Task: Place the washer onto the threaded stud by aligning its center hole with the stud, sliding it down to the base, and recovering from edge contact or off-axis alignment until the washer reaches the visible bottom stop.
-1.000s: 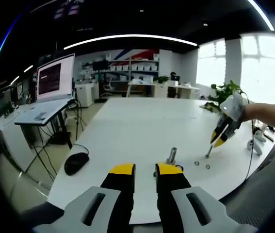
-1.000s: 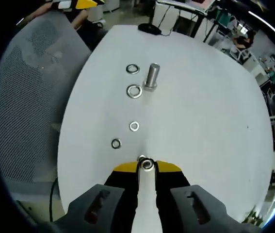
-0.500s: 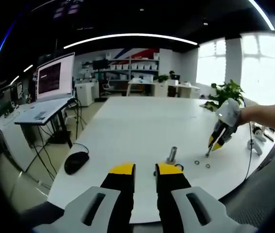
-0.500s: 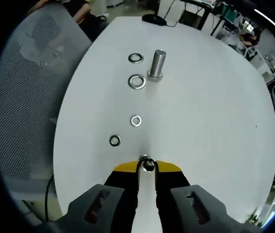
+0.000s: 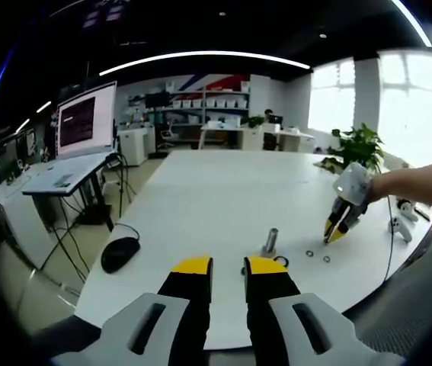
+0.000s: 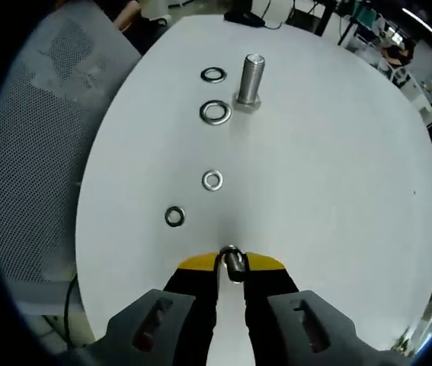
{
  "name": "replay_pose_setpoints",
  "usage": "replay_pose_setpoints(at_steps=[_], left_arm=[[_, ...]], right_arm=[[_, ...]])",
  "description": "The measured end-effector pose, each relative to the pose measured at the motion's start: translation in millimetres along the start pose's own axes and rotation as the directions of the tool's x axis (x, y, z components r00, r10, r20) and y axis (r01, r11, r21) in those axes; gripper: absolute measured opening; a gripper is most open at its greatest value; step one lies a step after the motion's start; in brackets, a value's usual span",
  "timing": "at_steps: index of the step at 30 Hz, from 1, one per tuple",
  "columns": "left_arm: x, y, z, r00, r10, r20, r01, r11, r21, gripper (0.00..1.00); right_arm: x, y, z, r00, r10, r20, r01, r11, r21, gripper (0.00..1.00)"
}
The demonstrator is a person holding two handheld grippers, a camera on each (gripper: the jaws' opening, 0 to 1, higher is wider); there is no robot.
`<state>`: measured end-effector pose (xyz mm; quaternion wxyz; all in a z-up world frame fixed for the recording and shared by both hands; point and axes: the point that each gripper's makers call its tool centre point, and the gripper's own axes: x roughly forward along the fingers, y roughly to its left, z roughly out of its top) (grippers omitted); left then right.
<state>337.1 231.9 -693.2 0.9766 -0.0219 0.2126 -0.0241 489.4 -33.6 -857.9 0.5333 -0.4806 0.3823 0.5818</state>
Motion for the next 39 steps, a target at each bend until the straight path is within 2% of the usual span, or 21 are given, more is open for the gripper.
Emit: replay_pose_setpoints(at_steps=[11, 14, 16, 22, 25, 32, 39], left_arm=[[0.1, 0.0, -1.2, 1.000, 0.000, -0.007, 0.000, 1.000, 0.001, 0.14], [0.0, -0.1, -1.0, 1.000, 0.000, -0.005, 0.000, 1.000, 0.001, 0.14], [0.1, -0.1, -0.9, 1.000, -0.001, -0.005, 0.001, 1.000, 0.001, 0.14], [0.2, -0.3, -0.2, 1.000, -0.002, 0.000, 0.002, 1.000, 0.000, 0.14], [0.0, -0.3, 0.1, 1.000, -0.003, 0.002, 0.003, 1.000, 0.000, 0.14], [-0.3, -0.4, 0.8, 1.000, -0.004, 0.007, 0.004, 1.000, 0.000, 0.14], [-0.8, -0.7, 1.4, 1.000, -0.004, 0.010, 0.004, 1.000, 0.000, 0.14]], right_arm=[[1.4, -1.2, 1.3, 1.000, 0.009, -0.001, -0.009, 1.000, -0.006, 0.14], [-0.3, -4.1, 2.0, 1.000, -0.027, -0.003, 0.027, 1.000, -0.014, 0.19], [-3.2, -3.0, 2.5, 1.000, -0.027, 0.000, 0.027, 1.000, -0.012, 0.22], [-17.5, -4.7, 10.3, 0.997, -0.057, 0.050, 0.056, 0.998, 0.017, 0.25], [-29.5, -6.7, 15.7, 0.991, -0.091, 0.097, 0.083, 0.993, 0.088, 0.27], [-53.4, -5.0, 28.3, 0.973, -0.157, 0.168, 0.137, 0.983, 0.126, 0.29], [-63.5, 7.5, 41.6, 0.961, -0.159, 0.225, 0.129, 0.982, 0.141, 0.28]])
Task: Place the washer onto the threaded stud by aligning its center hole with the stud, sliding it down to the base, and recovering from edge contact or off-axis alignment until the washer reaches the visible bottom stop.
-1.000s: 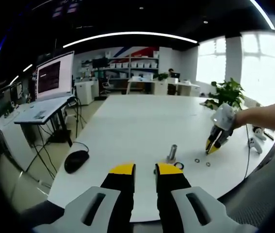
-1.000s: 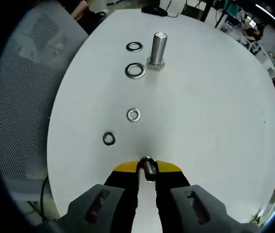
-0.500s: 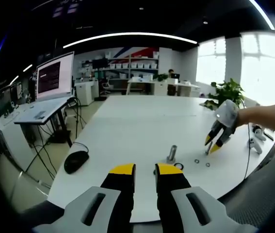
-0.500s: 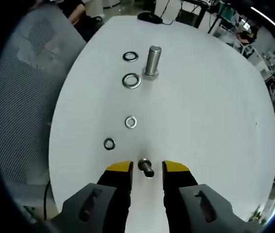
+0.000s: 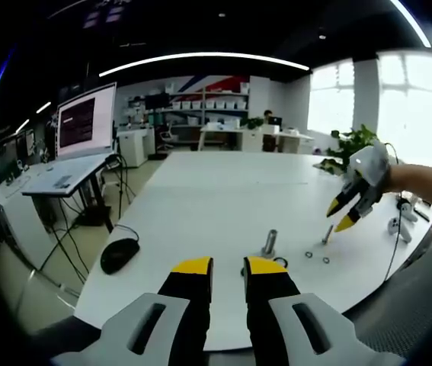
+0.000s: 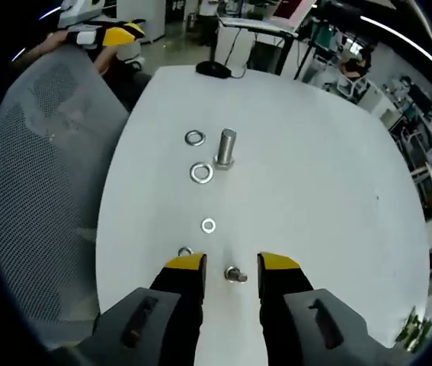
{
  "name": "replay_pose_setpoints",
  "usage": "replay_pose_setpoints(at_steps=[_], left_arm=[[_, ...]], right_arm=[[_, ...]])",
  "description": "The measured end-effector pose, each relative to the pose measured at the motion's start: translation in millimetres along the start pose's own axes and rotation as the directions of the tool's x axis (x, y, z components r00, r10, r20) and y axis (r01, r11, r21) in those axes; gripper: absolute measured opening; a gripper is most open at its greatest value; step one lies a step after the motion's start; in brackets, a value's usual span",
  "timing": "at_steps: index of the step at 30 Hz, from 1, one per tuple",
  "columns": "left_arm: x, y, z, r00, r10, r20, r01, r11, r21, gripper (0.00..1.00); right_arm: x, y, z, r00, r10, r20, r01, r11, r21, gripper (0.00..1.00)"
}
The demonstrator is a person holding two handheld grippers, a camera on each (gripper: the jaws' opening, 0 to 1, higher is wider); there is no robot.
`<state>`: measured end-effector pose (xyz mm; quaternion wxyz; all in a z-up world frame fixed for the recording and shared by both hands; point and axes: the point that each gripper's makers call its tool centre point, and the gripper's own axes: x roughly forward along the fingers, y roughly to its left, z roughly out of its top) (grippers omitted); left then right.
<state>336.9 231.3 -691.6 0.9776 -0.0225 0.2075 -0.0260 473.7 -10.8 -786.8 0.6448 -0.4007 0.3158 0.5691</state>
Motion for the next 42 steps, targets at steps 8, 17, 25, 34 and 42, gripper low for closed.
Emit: replay_pose_setpoints(at_steps=[8, 17, 25, 34, 42], left_arm=[[0.0, -0.3, 0.7, 1.000, -0.002, 0.005, 0.002, 1.000, -0.001, 0.14], [-0.1, -0.6, 0.5, 1.000, -0.006, 0.003, 0.006, 1.000, 0.001, 0.14], [0.0, -1.0, 0.0, 1.000, -0.007, 0.000, 0.007, 1.000, 0.001, 0.14], [0.0, -0.8, 0.3, 1.000, -0.007, 0.003, 0.007, 1.000, -0.002, 0.14], [0.0, -1.0, 0.2, 1.000, -0.006, 0.003, 0.006, 1.000, -0.003, 0.14]], right_arm=[[12.0, 21.7, -2.6, 0.998, 0.065, -0.007, -0.065, 0.998, 0.001, 0.28], [38.0, 43.7, -22.6, 0.989, 0.139, -0.058, -0.139, 0.990, 0.018, 0.27], [51.5, 50.7, -30.6, 0.981, 0.172, -0.087, -0.171, 0.985, 0.020, 0.26], [59.8, 52.3, -35.9, 0.977, 0.185, -0.108, -0.185, 0.983, 0.014, 0.23], [61.9, 51.6, -38.4, 0.979, 0.175, -0.106, -0.173, 0.985, 0.027, 0.23]])
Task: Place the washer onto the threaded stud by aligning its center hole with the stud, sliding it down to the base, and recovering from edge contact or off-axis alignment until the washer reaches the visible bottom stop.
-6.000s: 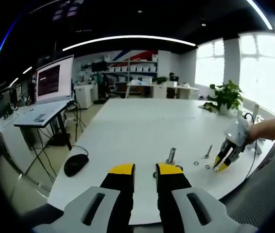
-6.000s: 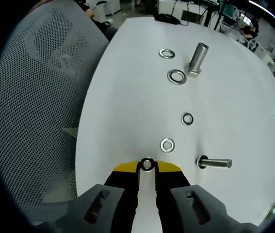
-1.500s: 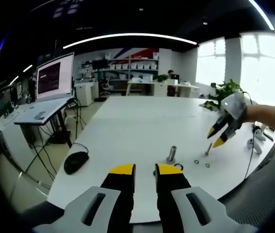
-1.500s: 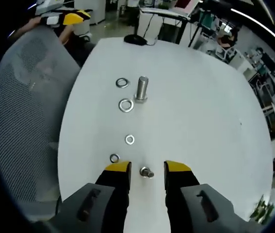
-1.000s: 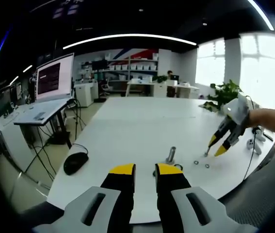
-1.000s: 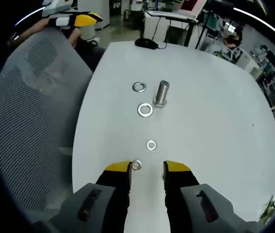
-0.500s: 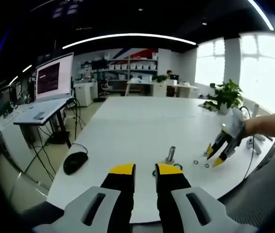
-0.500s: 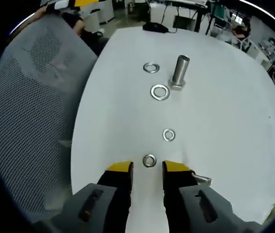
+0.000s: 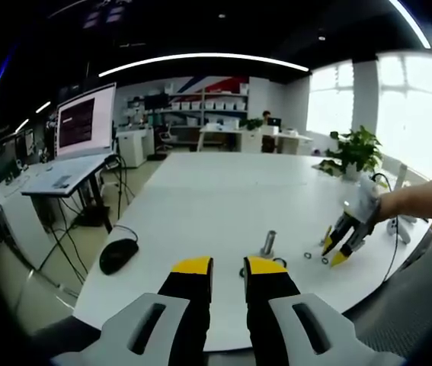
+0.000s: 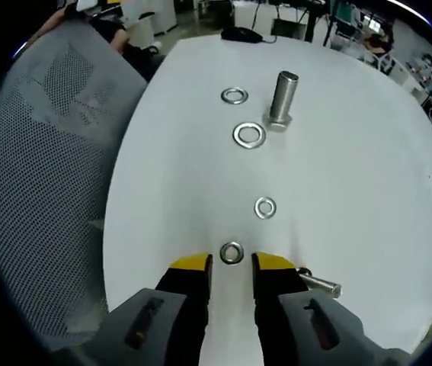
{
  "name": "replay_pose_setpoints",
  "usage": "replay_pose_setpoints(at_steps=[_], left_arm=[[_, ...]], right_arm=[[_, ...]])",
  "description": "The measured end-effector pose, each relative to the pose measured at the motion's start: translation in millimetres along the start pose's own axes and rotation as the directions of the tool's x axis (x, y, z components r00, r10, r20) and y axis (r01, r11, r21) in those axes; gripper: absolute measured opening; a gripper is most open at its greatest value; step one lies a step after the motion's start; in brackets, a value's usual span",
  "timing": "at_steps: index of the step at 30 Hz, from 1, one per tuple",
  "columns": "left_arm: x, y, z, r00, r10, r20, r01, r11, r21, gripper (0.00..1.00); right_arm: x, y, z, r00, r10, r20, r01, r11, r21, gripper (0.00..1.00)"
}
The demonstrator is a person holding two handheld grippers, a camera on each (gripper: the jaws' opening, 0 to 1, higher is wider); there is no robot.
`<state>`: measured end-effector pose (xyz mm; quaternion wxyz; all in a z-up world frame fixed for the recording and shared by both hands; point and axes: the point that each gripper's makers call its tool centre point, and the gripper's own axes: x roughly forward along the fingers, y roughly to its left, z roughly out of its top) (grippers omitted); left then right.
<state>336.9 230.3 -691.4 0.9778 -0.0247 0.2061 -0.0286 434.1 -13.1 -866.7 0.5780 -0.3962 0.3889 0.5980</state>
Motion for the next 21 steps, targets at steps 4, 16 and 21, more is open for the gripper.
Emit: replay_pose_setpoints(at_steps=[4, 16, 21], left_arm=[[0.0, 0.1, 0.3, 1.000, 0.001, 0.002, -0.001, 1.000, -0.001, 0.14], [-0.2, 0.0, 0.5, 1.000, 0.001, 0.003, -0.001, 1.000, 0.000, 0.14], [-0.2, 0.1, 0.7, 1.000, 0.001, 0.005, -0.001, 1.000, 0.000, 0.14]], right_arm=[[0.3, -1.4, 0.4, 1.000, -0.003, 0.004, 0.003, 1.000, 0.009, 0.22], [1.0, -3.8, 1.0, 1.000, -0.009, -0.013, 0.009, 1.000, 0.005, 0.15], [1.1, -3.9, 1.4, 1.000, -0.009, -0.010, 0.009, 1.000, 0.013, 0.16]])
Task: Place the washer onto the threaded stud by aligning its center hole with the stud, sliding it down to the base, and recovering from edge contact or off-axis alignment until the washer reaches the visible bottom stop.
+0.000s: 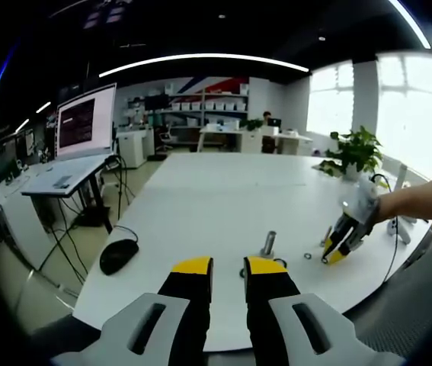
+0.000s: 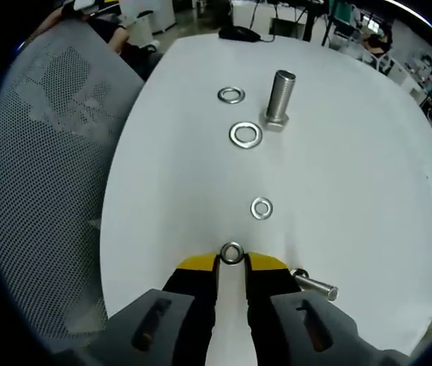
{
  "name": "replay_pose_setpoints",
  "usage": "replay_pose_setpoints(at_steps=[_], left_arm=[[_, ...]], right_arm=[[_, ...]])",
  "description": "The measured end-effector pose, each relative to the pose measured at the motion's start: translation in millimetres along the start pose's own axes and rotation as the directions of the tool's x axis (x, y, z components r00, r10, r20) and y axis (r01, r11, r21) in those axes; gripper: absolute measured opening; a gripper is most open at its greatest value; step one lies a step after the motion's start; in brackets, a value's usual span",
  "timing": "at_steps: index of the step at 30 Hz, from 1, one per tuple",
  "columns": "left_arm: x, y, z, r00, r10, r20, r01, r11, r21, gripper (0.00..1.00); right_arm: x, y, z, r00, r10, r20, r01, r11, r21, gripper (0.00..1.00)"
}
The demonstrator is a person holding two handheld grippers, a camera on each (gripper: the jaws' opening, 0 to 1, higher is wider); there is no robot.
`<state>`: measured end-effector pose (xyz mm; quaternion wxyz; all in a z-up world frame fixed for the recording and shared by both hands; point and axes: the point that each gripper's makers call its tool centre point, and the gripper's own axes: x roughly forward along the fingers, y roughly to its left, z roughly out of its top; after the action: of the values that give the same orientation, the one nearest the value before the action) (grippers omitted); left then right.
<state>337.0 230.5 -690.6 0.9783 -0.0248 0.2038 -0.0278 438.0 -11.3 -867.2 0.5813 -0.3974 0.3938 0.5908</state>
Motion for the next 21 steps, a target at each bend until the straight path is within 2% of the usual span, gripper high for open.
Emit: replay_pose_setpoints(at_steps=[5, 7, 18, 21], left_arm=[[0.0, 0.2, 0.2, 1.000, 0.000, 0.001, 0.000, 1.000, -0.001, 0.14], [0.0, 0.2, 0.0, 1.000, 0.000, -0.001, 0.000, 1.000, -0.001, 0.14], [0.0, 0.6, 0.4, 1.000, 0.000, 0.002, 0.000, 1.000, -0.002, 0.14], [-0.1, 0.6, 0.6, 1.000, 0.000, 0.003, 0.000, 1.000, -0.003, 0.14]], right_arm=[[0.7, -0.4, 1.9, 1.000, -0.001, 0.012, 0.001, 1.000, 0.009, 0.16], [1.2, 0.4, 4.1, 1.000, -0.006, 0.029, 0.005, 0.999, 0.038, 0.17], [1.0, 0.0, 3.6, 1.000, -0.016, 0.019, 0.015, 1.000, 0.011, 0.13], [0.3, 0.3, 2.3, 1.000, -0.014, 0.024, 0.014, 0.999, 0.034, 0.13]])
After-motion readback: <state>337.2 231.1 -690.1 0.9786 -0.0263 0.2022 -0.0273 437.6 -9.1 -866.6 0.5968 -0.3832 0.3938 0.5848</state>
